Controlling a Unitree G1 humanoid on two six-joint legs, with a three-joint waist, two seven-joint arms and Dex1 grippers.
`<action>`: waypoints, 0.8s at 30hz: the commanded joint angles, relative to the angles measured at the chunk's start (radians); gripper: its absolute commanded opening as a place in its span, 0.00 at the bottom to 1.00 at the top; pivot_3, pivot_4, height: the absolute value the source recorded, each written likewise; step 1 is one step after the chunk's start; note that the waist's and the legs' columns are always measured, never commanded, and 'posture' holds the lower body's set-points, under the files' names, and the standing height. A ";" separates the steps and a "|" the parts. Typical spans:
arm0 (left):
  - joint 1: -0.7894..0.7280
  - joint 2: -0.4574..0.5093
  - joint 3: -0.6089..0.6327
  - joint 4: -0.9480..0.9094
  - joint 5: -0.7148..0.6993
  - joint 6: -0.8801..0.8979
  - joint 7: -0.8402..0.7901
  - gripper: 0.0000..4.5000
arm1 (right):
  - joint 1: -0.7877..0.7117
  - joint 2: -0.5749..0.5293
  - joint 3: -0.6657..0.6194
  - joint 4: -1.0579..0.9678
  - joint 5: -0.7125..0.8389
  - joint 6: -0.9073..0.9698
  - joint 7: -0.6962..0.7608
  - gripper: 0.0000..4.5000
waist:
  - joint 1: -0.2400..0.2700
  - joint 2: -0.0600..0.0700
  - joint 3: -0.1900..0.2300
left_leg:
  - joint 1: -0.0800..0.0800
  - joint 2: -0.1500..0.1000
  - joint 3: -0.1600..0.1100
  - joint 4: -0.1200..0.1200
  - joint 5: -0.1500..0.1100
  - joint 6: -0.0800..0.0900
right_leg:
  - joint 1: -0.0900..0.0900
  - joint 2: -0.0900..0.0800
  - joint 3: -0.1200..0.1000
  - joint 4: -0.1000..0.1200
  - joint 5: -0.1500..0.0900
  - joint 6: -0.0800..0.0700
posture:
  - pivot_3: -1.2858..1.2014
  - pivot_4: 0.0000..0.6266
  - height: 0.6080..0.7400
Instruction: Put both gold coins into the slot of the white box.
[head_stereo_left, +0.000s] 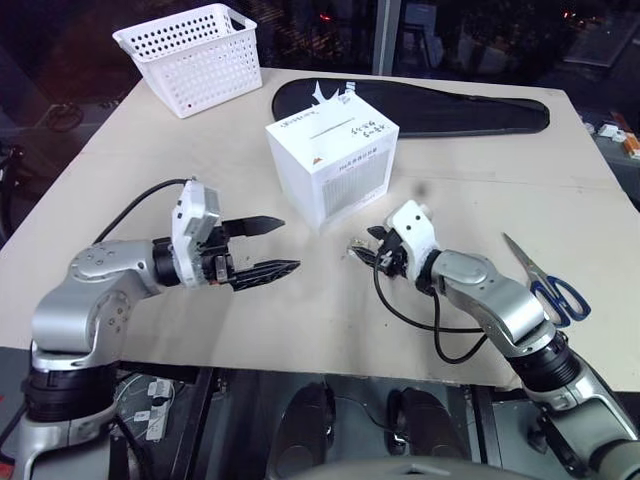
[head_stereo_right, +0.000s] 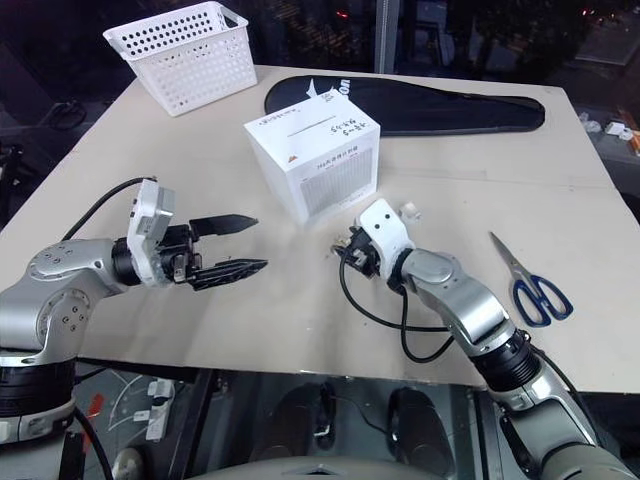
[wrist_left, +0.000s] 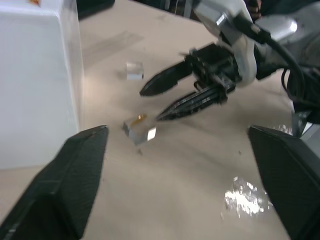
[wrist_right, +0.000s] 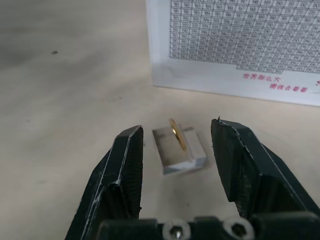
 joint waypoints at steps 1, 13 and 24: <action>0.021 0.014 0.017 -0.057 -0.017 -0.033 0.014 1.00 | -0.028 0.028 -0.027 -0.001 -0.016 -0.013 0.030 0.46 | -0.003 0.000 0.000 | 0.000 0.000 0.000 0.000 0.000 0.000 | 0.000 0.000 0.000 0.000 0.000 0.000 | 0.52 0.24 1.00; 0.054 0.030 0.017 -0.077 -0.044 -0.041 0.036 1.00 | -0.054 0.072 -0.036 0.052 -0.079 -0.005 0.072 0.23 | -0.005 0.000 0.000 | 0.000 0.000 0.001 0.000 0.000 0.000 | 0.000 0.000 0.000 0.000 0.000 0.000 | 0.52 0.24 1.00; 0.067 0.034 0.008 -0.077 -0.046 -0.059 0.038 1.00 | -0.054 0.081 -0.030 0.085 -0.133 -0.007 0.109 0.23 | -0.005 0.000 0.000 | 0.000 0.000 0.001 -0.001 0.000 0.000 | -0.001 0.000 0.000 -0.001 0.000 0.000 | 0.52 0.24 1.00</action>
